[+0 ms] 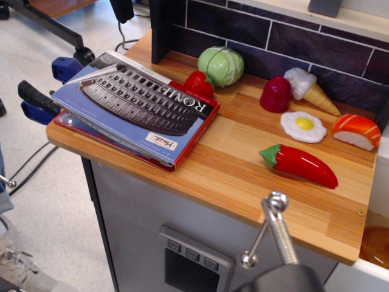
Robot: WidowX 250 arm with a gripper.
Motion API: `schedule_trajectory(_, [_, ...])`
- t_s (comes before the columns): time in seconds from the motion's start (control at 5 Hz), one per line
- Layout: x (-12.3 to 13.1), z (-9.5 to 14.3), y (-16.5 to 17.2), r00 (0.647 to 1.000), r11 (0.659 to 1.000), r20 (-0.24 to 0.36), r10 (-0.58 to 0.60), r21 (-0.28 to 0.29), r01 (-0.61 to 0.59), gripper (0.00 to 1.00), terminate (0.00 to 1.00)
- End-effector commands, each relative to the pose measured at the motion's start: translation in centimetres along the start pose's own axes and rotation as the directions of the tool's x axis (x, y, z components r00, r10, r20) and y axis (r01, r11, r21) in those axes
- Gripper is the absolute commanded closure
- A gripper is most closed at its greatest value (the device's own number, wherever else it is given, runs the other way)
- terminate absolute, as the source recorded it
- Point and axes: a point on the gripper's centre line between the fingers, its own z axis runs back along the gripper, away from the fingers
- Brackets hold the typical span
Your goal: Open book
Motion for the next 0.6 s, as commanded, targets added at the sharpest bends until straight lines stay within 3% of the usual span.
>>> schedule_trajectory(0.0, [0.0, 0.0, 0.0, 1.000, 1.000, 0.000, 0.000, 0.000, 0.000, 0.00, 0.00])
schedule_trajectory(0.4, [-2.1, 1.2, 1.1, 0.999, 0.999, -0.021, -0.034, -0.013, 0.034, 0.00, 0.00])
